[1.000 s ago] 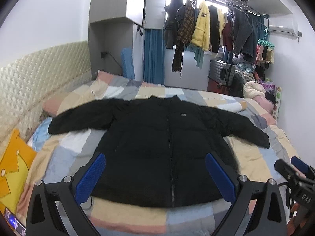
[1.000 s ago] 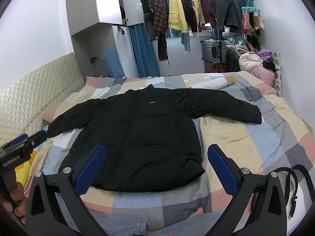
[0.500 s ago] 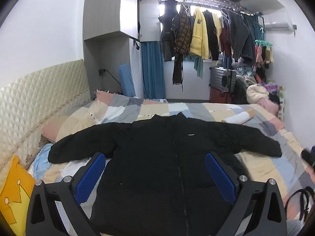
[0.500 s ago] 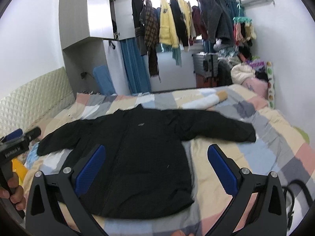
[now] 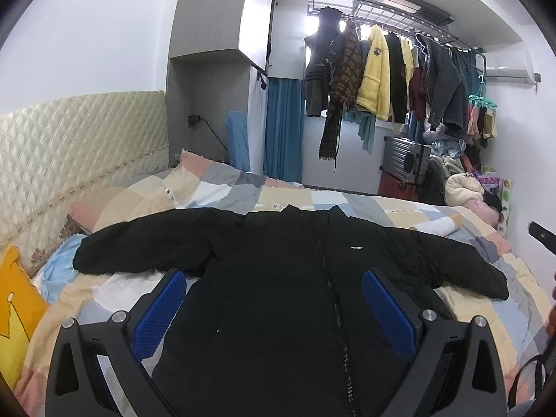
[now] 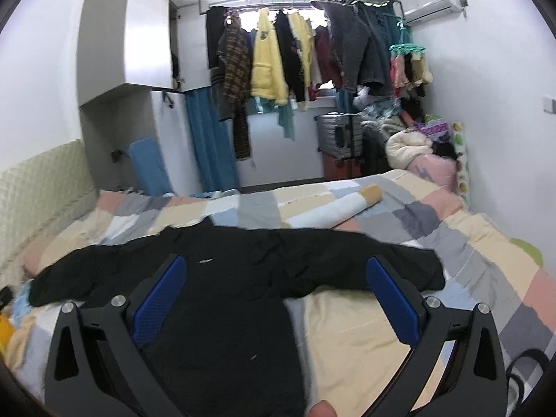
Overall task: Fold large clothes
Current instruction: 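Move the right tool to the jacket sleeve cuff and grasp it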
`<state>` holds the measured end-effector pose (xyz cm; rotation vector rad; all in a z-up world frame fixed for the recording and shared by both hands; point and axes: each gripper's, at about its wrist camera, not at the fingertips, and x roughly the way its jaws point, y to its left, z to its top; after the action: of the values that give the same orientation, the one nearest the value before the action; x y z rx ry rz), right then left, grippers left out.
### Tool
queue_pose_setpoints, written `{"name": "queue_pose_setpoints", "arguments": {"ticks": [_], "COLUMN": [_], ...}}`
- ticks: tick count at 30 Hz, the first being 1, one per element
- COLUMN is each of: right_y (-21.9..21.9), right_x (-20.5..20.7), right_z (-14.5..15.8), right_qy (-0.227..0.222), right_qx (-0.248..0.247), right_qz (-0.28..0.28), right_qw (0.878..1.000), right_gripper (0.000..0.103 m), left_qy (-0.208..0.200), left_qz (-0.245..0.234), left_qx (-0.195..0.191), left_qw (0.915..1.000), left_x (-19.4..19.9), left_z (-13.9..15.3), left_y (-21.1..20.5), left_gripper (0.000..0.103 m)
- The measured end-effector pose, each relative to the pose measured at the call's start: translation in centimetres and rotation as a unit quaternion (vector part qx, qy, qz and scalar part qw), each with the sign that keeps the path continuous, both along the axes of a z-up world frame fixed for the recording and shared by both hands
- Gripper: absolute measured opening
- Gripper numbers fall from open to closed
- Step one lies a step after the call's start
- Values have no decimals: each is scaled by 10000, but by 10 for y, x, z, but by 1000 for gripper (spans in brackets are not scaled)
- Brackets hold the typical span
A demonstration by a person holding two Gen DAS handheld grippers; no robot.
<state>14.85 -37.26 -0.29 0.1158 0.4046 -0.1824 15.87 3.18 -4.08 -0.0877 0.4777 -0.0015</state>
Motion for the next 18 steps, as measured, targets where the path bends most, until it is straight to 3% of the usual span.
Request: {"name": "queue_pose_setpoints", "arguments": {"ticks": [4, 9, 18], "right_y": [-5, -26, -87], "right_x": [31, 64, 129], "right_z": [-12, -19, -43], "right_qy": [-96, -255, 12], "right_qx": [-480, -714, -240], "right_qz": [-276, -493, -845], "right_qw": [9984, 9959, 9961], "right_gripper": [103, 103, 103], "left_qy": [99, 292, 488], "left_qz": [49, 71, 55], "left_qx": [-78, -124, -172], "left_qw": [9999, 9995, 9986], "left_x": [10, 24, 45], "left_z": [-16, -36, -66], "left_y": [14, 24, 37], "left_gripper": [103, 103, 103]}}
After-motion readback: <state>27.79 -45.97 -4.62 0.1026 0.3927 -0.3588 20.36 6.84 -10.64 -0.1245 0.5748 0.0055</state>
